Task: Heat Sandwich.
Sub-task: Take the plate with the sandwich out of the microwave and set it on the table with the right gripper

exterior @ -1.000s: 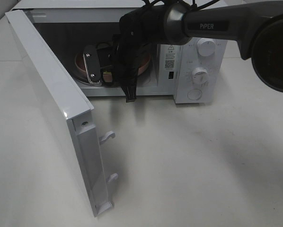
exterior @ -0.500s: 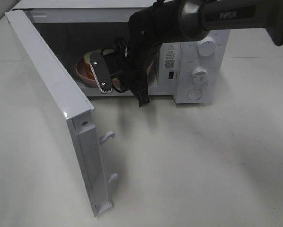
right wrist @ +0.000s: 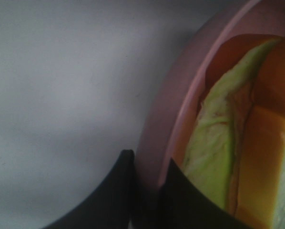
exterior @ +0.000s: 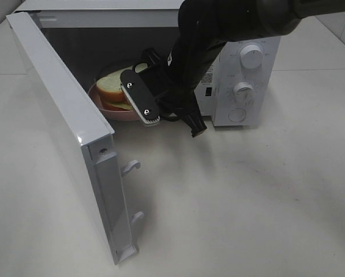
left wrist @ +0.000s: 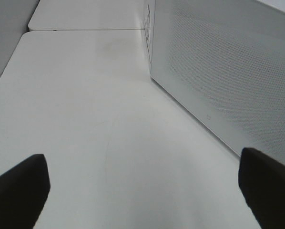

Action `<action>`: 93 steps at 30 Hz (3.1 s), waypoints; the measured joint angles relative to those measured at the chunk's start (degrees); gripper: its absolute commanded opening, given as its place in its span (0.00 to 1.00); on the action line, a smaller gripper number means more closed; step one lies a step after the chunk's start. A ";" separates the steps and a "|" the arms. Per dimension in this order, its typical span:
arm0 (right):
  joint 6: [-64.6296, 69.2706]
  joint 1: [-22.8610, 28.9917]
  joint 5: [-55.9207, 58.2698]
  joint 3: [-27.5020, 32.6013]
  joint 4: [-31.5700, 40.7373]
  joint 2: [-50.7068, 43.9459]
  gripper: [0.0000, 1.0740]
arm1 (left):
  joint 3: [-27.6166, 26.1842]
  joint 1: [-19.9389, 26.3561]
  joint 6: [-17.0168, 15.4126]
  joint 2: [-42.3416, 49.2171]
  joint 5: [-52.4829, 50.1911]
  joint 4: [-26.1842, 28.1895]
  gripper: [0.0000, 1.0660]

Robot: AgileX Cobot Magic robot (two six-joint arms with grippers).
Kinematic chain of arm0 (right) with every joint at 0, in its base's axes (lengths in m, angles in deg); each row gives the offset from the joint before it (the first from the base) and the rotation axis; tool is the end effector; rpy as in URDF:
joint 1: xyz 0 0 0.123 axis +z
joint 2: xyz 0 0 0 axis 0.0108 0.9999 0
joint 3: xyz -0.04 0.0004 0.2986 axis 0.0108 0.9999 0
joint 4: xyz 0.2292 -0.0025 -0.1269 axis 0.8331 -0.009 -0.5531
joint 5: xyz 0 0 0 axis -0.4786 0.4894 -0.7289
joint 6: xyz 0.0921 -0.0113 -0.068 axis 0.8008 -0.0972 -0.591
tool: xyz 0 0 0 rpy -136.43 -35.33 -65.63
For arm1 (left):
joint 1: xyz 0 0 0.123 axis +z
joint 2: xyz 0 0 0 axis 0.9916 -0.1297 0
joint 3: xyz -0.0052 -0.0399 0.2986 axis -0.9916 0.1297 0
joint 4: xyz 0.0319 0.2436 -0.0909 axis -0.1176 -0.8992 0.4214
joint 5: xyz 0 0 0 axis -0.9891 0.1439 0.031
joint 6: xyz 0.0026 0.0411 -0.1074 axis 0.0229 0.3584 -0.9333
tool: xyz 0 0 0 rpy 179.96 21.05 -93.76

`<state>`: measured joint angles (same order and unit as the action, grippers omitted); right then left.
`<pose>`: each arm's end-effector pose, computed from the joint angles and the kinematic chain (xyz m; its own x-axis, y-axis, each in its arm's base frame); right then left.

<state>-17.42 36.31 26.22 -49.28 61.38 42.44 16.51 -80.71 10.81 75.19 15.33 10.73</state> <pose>0.3850 0.2769 0.1732 0.5636 -0.8258 -0.0182 -0.7117 -0.4743 -0.5181 0.0099 -0.0148 0.2741 -0.4258 0.0117 -0.9048 0.0977 0.9947 -0.0331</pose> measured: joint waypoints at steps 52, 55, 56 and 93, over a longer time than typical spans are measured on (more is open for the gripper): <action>1.78 3.61 -6.07 42.80 2.58 -43.54 0.00 | 0.00 0.00 0.00 0.00 0.00 0.00 0.95; 2.12 3.61 -5.61 43.95 2.58 -45.32 0.00 | 0.00 0.00 0.00 0.00 0.00 0.00 0.95; 2.69 3.61 -5.21 44.52 2.58 -46.29 0.00 | 0.00 0.00 0.00 0.00 0.00 0.00 0.95; 27.62 3.61 13.58 56.61 -11.29 -74.89 0.00 | 0.00 0.00 0.00 0.00 0.00 0.00 0.95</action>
<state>10.19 39.92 39.80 7.33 50.09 -32.44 16.51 -80.71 10.81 75.19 15.33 10.73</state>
